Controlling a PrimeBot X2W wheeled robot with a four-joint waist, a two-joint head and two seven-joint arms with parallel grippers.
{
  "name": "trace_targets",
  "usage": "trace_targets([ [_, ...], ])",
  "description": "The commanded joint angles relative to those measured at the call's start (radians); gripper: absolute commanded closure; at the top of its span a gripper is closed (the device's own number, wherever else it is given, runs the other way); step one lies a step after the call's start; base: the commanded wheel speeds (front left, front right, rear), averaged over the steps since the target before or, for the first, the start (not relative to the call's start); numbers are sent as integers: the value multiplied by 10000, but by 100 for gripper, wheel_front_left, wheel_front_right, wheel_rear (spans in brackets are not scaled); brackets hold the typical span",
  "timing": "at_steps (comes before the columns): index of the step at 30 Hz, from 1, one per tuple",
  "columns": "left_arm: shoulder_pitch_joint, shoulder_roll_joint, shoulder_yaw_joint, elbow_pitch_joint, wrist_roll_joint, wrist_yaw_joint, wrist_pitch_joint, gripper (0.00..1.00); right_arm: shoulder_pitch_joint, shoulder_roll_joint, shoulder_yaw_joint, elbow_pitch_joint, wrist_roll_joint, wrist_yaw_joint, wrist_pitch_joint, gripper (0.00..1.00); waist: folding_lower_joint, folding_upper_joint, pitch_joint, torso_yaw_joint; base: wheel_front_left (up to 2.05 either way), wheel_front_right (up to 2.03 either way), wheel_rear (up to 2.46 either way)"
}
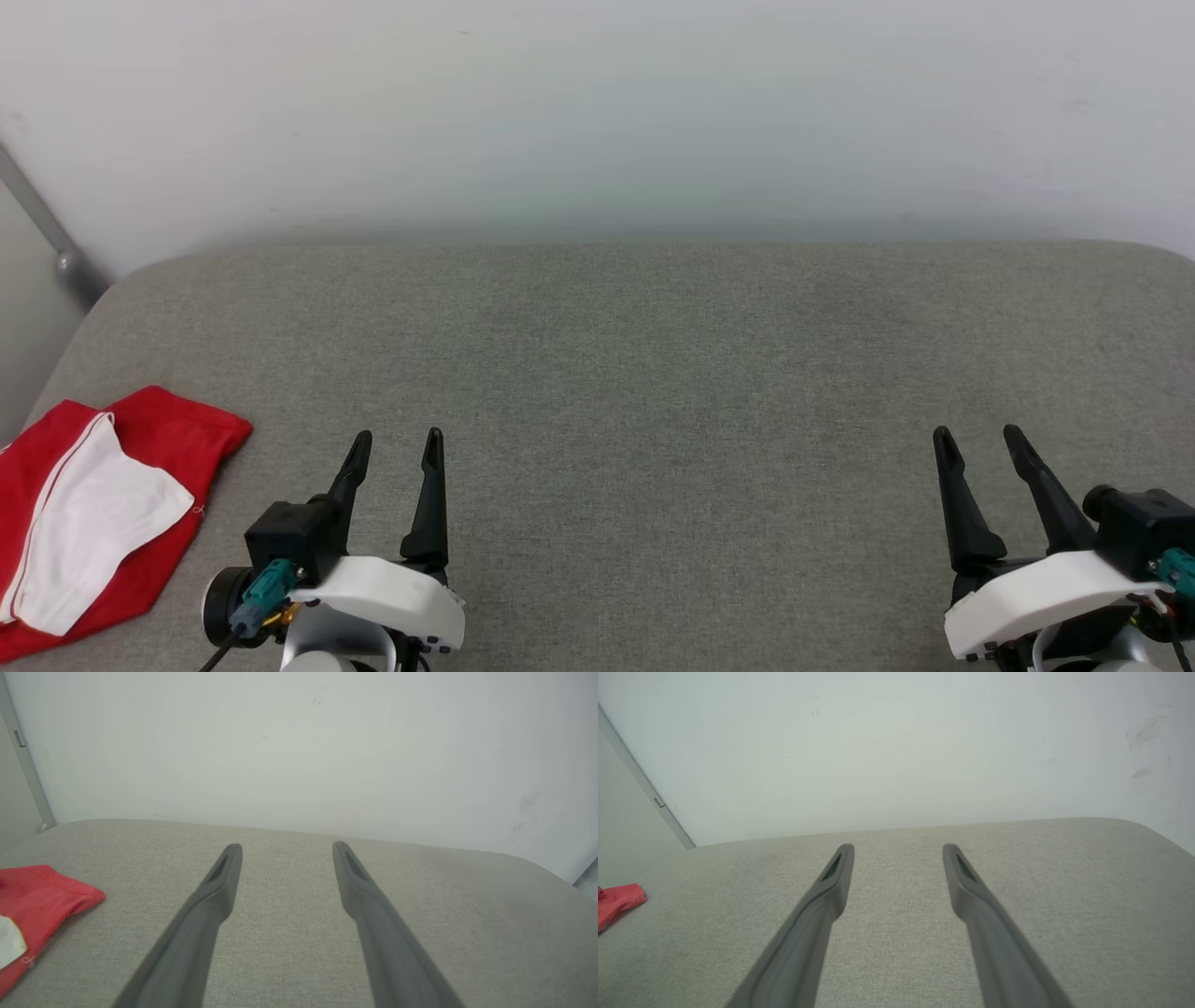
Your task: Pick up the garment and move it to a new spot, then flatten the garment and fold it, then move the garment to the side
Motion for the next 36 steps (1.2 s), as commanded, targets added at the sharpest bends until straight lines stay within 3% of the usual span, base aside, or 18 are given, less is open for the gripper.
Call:
trace_targets([
  [1, -96, 69, -26, -22, 281, 54, -99, 0, 18, 28, -8, -122, -170, -1, -92, 0, 0, 0, -3, -13, 0, 0, 0],
  [23, -169, -145, -6, 484, 1545, 21, -541, 0, 95, 29, -30, -24, -1407, 0, -373, 0, 0, 0, 8, 210, 0, 0, 0],
  [28, -249, -274, 35, 544, 1690, -13, -628, 0, 92, 27, -37, -25, -1817, -1, -451, 0, 0, 0, 31, 825, 0, 0, 0],
  [36, -290, -334, 250, 674, 2170, 109, -775, 0, -80, 26, 182, -19, -2336, -1, -525, 0, 0, 0, 119, 2472, 0, 0, 0],
])
